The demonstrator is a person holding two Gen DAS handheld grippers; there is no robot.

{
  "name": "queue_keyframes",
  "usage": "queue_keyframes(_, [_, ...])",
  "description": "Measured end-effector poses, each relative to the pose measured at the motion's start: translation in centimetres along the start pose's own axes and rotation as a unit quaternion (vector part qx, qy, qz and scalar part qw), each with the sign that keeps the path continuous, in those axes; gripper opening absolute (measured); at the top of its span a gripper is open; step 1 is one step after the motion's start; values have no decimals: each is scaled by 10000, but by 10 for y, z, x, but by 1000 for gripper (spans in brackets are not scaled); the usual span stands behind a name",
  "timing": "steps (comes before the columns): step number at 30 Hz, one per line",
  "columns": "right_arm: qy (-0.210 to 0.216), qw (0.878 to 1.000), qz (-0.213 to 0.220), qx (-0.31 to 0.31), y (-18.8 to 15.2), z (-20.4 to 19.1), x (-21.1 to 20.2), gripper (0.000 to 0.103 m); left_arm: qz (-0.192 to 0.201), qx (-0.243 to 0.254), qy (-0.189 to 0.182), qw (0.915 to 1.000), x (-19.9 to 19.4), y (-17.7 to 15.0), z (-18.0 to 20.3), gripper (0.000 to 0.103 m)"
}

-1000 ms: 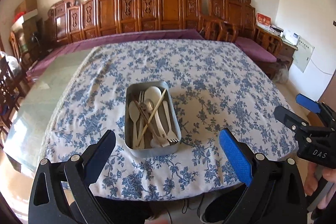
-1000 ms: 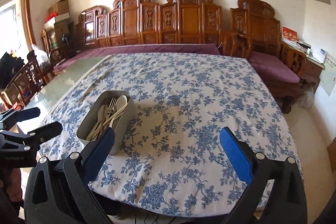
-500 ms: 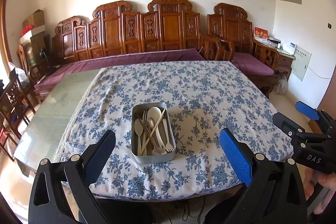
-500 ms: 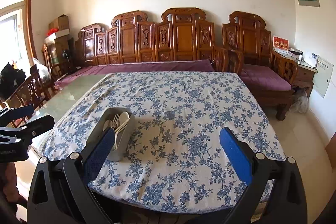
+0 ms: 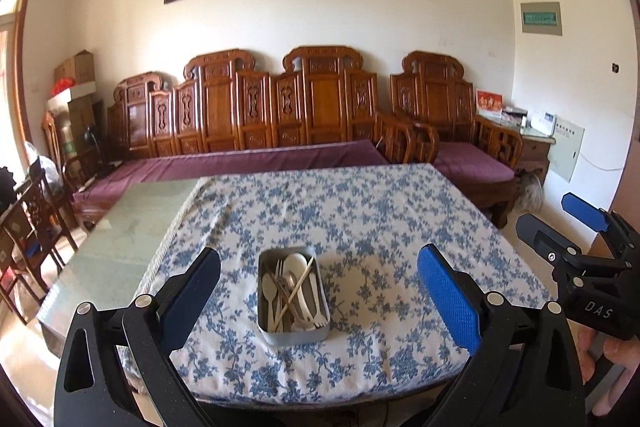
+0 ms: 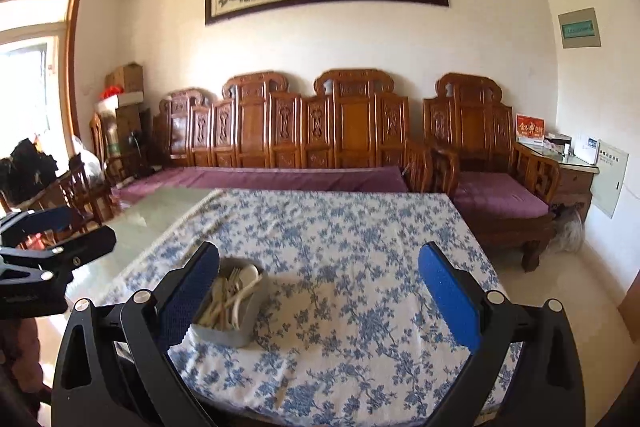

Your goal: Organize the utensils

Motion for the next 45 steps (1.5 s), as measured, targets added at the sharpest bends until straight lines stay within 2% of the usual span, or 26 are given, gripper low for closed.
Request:
queue_keyframes(11, [-3, 9992, 399, -53, 18, -5, -27, 100, 328, -129, 197, 9992, -24, 10, -6, 95])
queue_keyframes(45, [-46, 9996, 286, 27, 13, -4, -16, 100, 374, -83, 244, 9990, -22, 4, -7, 95])
Point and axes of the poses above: each gripper's, at about its wrist camera, not at the fingertips, and x roughly the way its jaws point, z to its right, y to its top, the point moved 5 cm from there along x, roughly the way its jaws point, and after that the axes turned 13 degrees about x, right-handed, at the moved point
